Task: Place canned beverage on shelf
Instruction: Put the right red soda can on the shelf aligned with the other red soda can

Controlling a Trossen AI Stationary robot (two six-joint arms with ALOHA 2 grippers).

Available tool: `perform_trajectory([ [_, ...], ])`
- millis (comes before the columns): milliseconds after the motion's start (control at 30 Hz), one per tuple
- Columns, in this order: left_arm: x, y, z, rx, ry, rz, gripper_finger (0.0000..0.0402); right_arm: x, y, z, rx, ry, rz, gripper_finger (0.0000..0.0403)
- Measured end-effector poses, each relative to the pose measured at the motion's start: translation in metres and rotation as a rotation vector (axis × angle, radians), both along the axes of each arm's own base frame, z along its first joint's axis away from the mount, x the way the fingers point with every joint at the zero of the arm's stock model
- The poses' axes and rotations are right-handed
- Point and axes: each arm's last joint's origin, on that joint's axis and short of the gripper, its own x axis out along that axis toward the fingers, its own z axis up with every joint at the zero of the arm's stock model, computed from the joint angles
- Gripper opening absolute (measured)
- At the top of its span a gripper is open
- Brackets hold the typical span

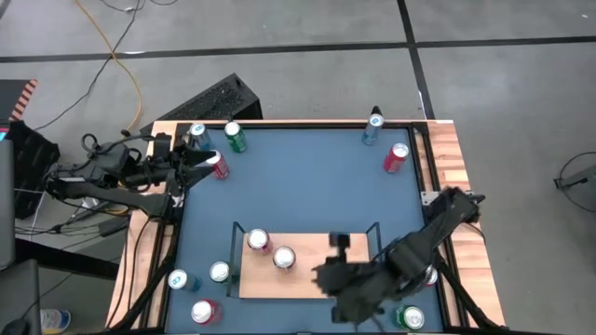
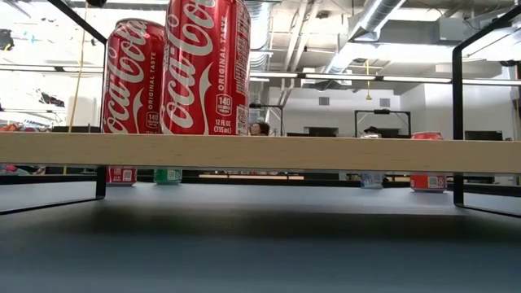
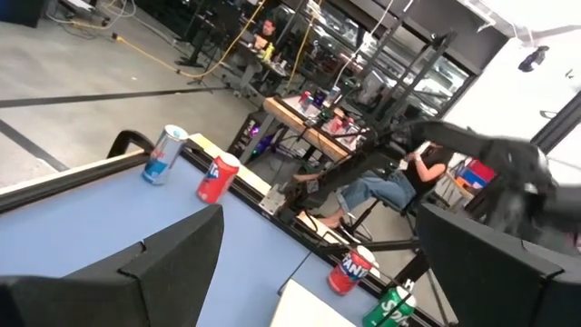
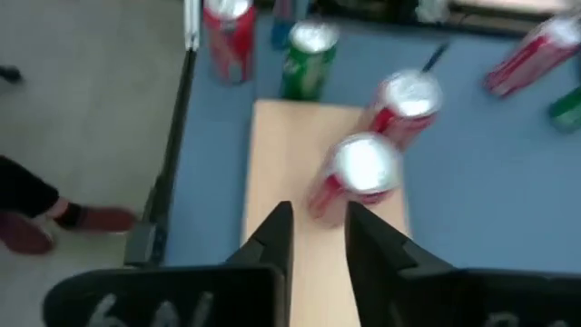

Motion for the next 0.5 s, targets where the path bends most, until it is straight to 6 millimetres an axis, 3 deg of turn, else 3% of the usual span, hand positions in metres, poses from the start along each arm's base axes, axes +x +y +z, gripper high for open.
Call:
perform_trajectory([
  [233,0.0,0.0,0.0,0.012,0.005,0.011,0.0352,-0.046,-0.043,0.065,-0.058,-0.197,-0.056,0.0052],
  [500,-0.001,0.0,0.004,-0.006,-0.04,-0.01,0.0352,-0.086,-0.083,0.096,-0.119,-0.284,-0.083,0.0038],
])
